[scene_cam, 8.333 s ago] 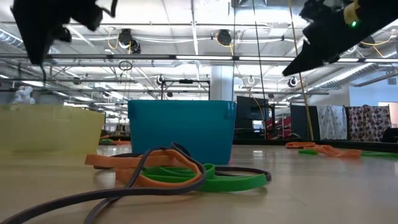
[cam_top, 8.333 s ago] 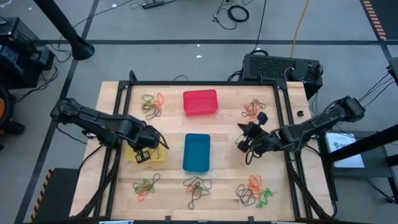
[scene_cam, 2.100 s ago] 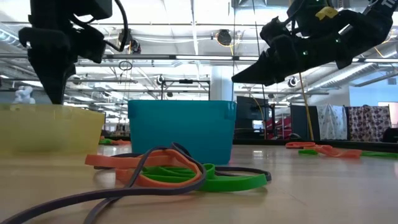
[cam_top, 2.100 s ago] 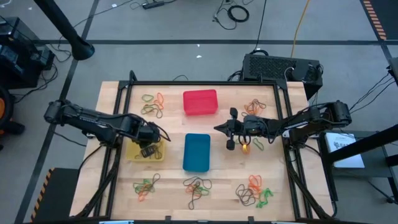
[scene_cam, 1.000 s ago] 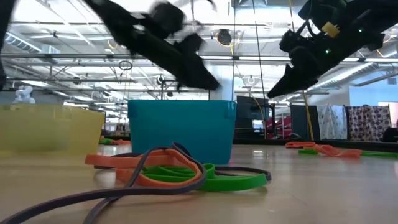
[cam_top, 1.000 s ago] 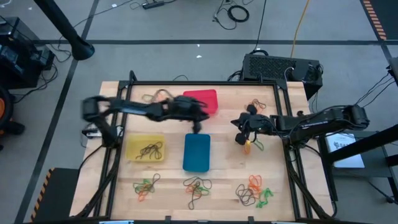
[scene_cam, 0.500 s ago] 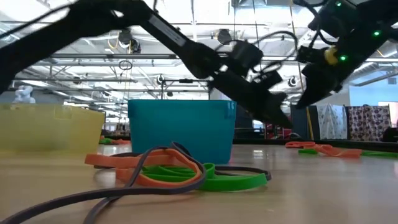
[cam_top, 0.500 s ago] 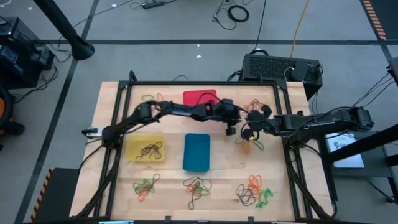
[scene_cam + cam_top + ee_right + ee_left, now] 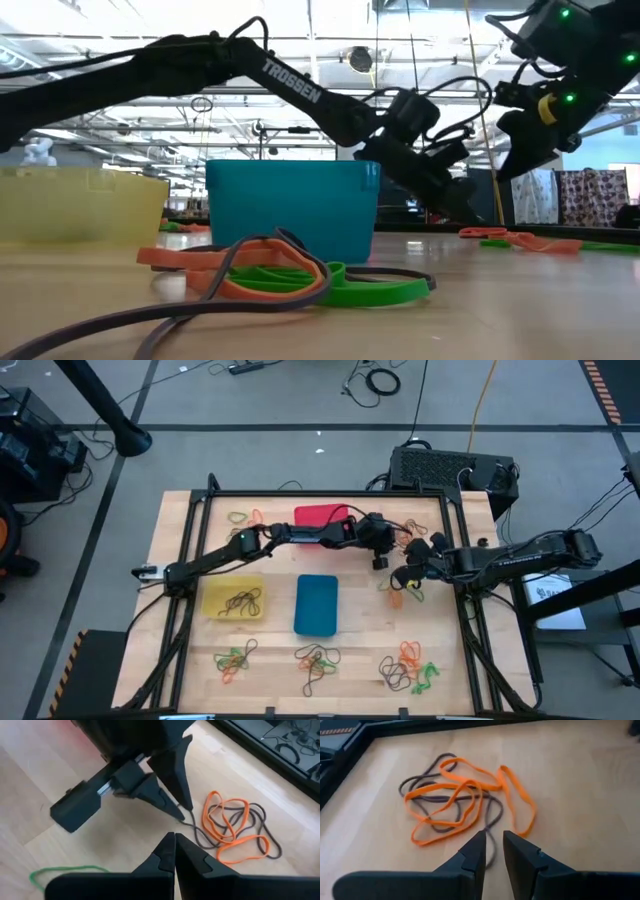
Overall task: Sort rubber bands into baskets
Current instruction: Put the purple rubber band into the yellow bin
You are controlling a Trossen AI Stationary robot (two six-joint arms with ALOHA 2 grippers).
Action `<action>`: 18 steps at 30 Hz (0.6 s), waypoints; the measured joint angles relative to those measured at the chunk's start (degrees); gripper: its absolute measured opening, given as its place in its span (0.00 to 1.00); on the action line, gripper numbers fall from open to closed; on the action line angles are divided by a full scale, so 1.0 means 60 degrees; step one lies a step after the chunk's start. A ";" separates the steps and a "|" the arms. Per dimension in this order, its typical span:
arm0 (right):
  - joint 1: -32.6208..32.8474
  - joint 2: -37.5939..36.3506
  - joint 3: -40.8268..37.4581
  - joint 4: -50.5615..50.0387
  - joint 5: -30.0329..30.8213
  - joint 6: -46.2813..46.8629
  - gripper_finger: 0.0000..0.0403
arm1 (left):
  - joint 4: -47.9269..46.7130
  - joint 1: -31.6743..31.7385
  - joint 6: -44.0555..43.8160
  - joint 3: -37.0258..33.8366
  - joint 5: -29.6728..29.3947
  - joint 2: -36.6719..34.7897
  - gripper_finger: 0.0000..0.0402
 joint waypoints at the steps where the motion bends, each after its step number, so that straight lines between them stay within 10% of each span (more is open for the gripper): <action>1: 0.0001 0.0000 0.0000 0.0042 0.0000 0.0001 0.00 | 0.0005 0.0020 -0.0004 0.0009 0.0033 0.0010 0.19; 18: -0.0010 -0.0004 -0.0004 0.0925 -0.0258 -0.0551 0.00 | 0.0066 0.0067 0.0007 0.0031 0.0107 0.0399 0.18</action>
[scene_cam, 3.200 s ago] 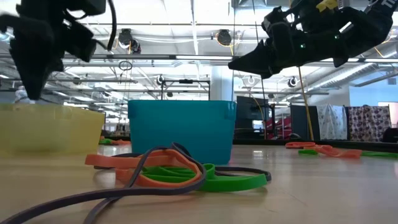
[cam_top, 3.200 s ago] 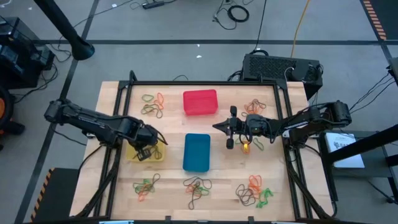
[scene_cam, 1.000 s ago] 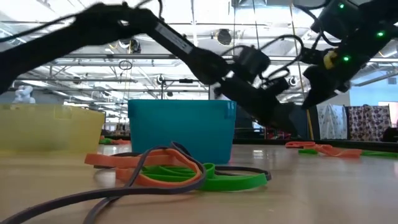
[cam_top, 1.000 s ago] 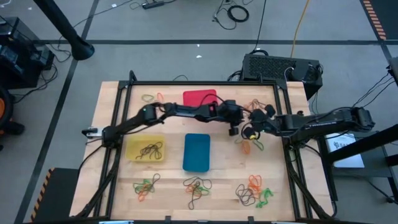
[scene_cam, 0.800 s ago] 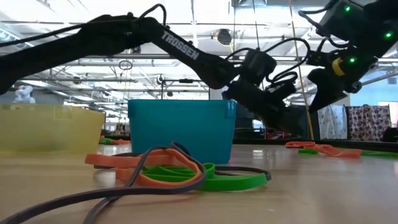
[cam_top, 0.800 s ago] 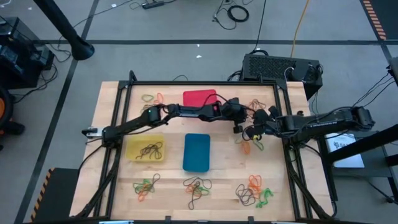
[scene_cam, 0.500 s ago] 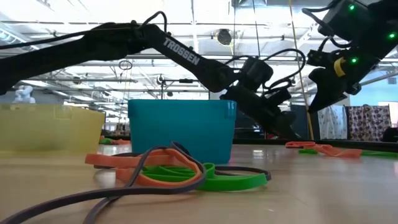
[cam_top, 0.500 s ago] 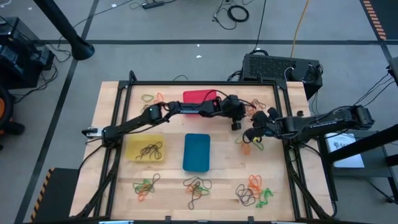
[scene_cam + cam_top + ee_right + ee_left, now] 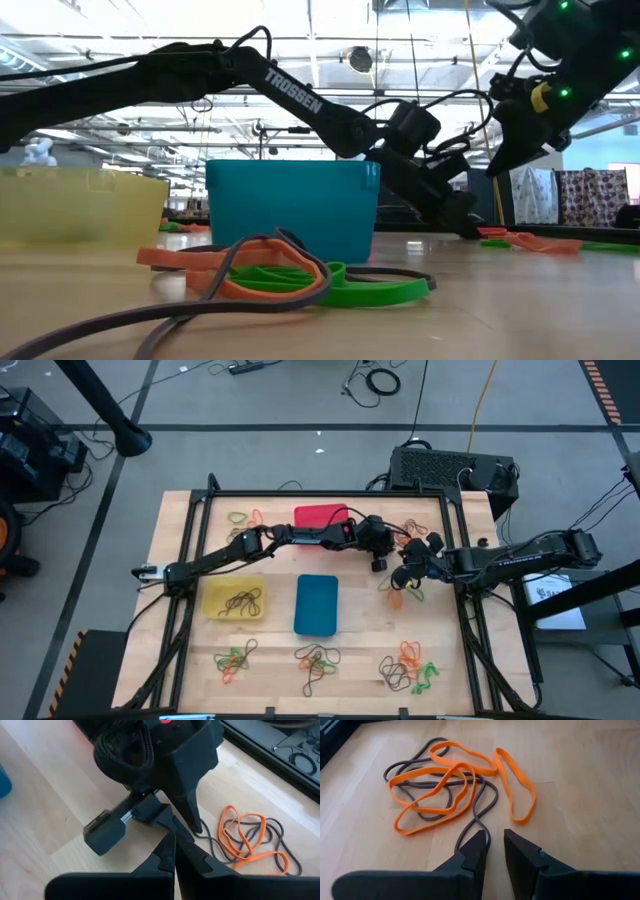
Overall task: Sort rubber bands into baskets
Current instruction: Put the purple rubber band into the yellow bin
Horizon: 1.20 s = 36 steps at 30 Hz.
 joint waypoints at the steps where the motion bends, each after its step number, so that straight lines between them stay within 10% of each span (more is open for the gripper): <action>1: 0.0000 -0.0004 0.0000 0.0050 0.0000 -0.0041 0.00 | -0.0023 -0.0003 0.0000 0.0000 -0.0004 -0.0001 0.18; 13: 0.0000 0.0000 0.0000 -0.0004 -0.0061 -0.0256 0.00 | -0.0244 -0.0008 -0.0022 -0.0006 -0.0093 -0.0057 0.01; 26: 0.0000 -0.0022 -0.0004 -0.0776 -0.0290 0.0298 0.00 | -0.4593 -0.0612 0.0801 -0.0038 -0.0022 -0.2445 0.00; 36: 0.0018 -0.0022 -0.0004 -0.0771 -0.0529 0.0291 0.00 | -0.3169 -0.0534 0.0985 -0.0344 -0.0015 -0.2184 0.05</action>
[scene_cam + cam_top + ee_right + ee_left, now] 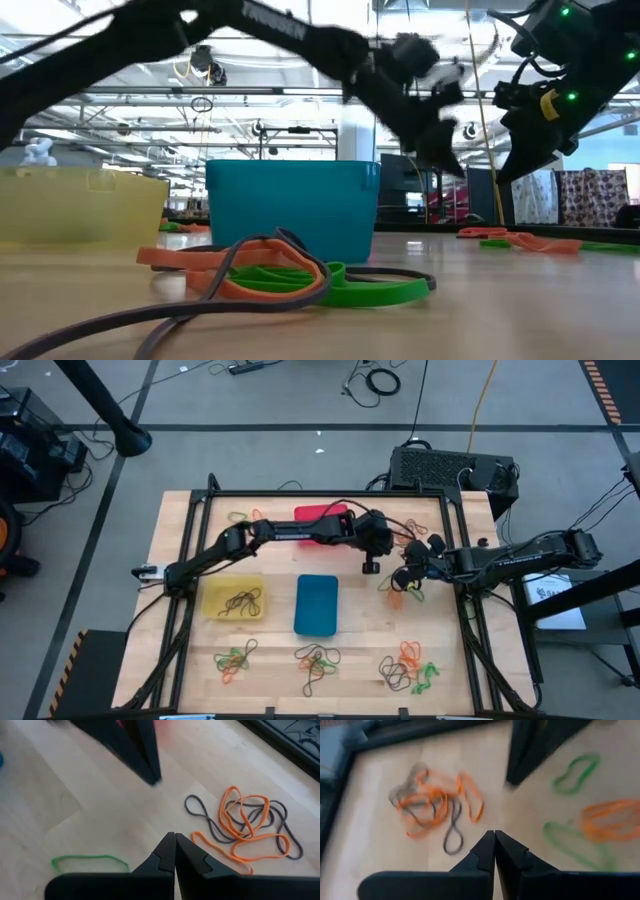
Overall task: Sort rubber bands into baskets
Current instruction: Put the purple rubber band into the yellow bin
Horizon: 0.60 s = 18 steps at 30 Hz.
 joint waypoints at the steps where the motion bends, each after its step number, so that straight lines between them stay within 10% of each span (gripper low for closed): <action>1: 0.0004 0.0000 0.0000 0.0003 -0.0002 0.0015 0.00 | 0.0123 0.0012 -0.0005 -0.0008 -0.0070 0.0176 0.05; 18: 0.0007 0.0000 0.0000 0.0018 0.0049 0.0090 0.00 | 0.3123 0.0068 -0.0392 0.0002 -0.1070 0.1549 0.51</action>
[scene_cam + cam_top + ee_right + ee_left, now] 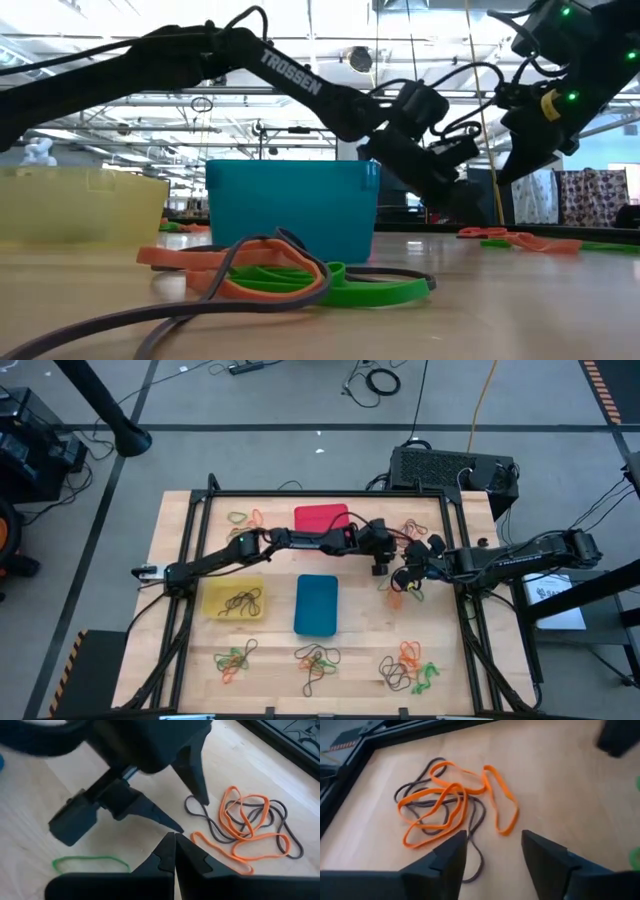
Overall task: Sort rubber bands into baskets
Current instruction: Put the purple rubber band into the yellow bin
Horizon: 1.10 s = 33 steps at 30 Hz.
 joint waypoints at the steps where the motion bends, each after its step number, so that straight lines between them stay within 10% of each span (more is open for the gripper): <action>1: 0.0000 0.0001 0.0000 0.0016 0.0000 0.0000 0.00 | 0.0011 0.0048 -0.0116 0.0000 0.0021 0.0000 0.52; 20: 0.0000 0.0004 0.0007 0.0697 -0.0051 -0.0095 0.00 | -0.0185 0.0341 -0.0825 0.0326 0.0623 0.0561 0.51; 33: 0.0000 0.0004 0.0007 0.0972 -0.0731 -0.0299 0.00 | -0.0340 0.0384 -0.1621 0.0321 0.1572 0.0564 0.02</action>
